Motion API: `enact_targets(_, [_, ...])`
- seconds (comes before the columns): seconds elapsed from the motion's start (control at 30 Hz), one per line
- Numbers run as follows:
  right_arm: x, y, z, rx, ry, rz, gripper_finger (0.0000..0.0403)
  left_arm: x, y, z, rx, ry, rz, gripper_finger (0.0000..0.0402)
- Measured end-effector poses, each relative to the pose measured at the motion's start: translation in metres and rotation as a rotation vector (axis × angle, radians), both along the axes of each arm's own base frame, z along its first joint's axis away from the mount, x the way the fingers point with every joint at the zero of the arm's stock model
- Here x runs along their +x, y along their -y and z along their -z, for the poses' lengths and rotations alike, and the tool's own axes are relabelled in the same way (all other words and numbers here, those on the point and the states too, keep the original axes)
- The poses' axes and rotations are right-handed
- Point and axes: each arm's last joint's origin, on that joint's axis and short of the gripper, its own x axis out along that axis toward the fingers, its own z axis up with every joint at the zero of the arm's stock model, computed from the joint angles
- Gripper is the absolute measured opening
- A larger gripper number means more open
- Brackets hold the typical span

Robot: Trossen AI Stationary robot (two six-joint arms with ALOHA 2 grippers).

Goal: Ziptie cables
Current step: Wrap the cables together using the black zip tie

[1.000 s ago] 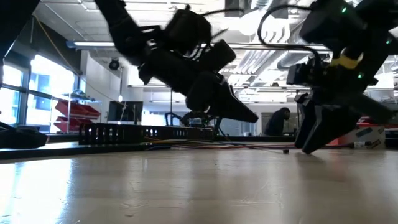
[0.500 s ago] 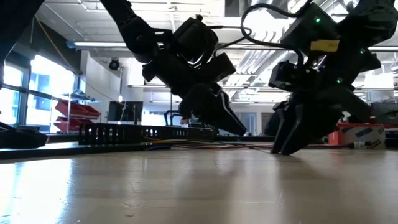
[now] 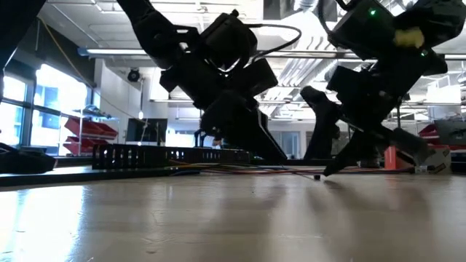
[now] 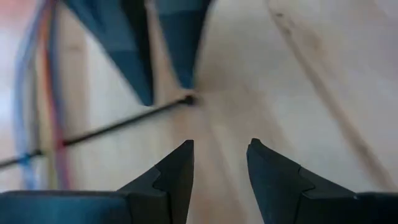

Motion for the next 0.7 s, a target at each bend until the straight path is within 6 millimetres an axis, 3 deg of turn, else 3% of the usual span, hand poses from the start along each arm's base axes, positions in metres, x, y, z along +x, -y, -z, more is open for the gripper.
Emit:
enact_targets(0.13, [0.006, 0.012, -0.004, -0.016, -0.036, -0.087, 0.0133, -0.003, 0.018, 0.002, -0.043, -0.039, 0.003, 0.0128])
enact_targets(0.37, [0.024, 0.037, -0.003, 0.105, -0.151, -0.171, 0.0081, -0.006, 0.043, 0.003, -0.064, -0.055, 0.026, 0.0128])
enact_targets(0.7, [0.047, 0.045, 0.012, 0.058, -0.269, -0.322, 0.0039, -0.007, 0.044, 0.003, -0.051, -0.061, -0.034, 0.0128])
